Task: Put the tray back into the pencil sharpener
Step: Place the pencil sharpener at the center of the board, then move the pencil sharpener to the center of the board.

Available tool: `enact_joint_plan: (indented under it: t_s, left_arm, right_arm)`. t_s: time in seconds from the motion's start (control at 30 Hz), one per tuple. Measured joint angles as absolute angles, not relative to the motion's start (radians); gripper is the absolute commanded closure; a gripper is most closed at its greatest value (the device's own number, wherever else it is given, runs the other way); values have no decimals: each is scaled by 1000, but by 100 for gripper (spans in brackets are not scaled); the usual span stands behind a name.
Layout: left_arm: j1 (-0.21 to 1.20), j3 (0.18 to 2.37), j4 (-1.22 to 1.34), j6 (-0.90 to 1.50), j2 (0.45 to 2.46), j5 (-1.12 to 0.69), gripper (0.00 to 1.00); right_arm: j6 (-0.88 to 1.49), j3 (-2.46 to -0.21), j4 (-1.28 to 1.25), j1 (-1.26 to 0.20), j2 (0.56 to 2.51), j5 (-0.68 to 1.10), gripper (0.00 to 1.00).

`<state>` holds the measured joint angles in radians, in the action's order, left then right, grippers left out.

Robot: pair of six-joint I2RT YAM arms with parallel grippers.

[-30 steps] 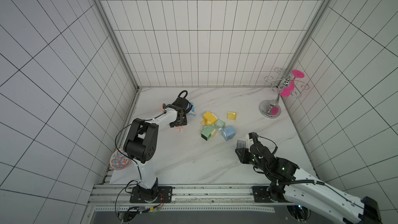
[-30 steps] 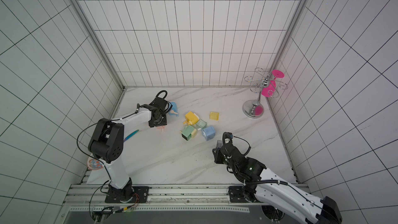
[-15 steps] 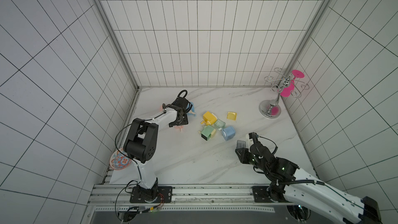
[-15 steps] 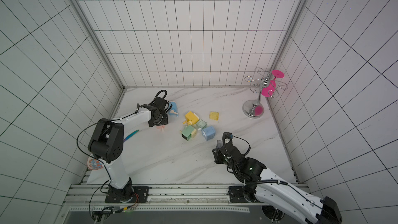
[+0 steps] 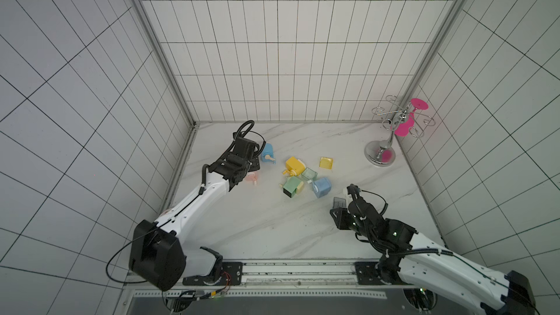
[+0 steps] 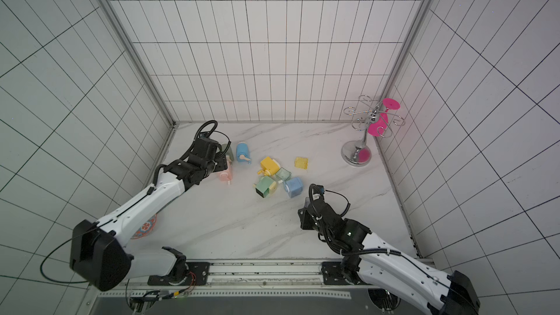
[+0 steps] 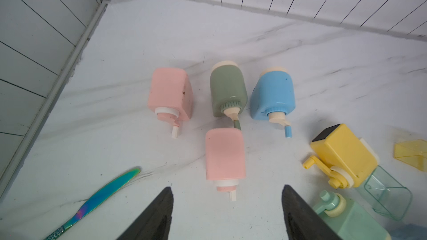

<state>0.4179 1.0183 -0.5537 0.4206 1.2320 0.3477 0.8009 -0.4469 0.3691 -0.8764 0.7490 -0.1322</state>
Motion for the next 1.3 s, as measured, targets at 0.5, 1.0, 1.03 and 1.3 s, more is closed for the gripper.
enact_joint_plan:
  t_s: [0.5,1.0,1.03,1.3]
  left_arm:
    - [253,738,-289,438,937,74,23]
    - [226,667,-258,537,855,-62,29]
    - [226,664,-258,540,833,-60,29]
    - [226,656,-274,546,728,-41,29]
  right_arm:
    - [574,-691,178,-990,1297,-70,66]
    - [763,-815,-25,-990,1539,-215,53]
    - [791,-818,-40,-990,1555,-224,53]
    - [988,-858,-133,-989,1666,-252,51]
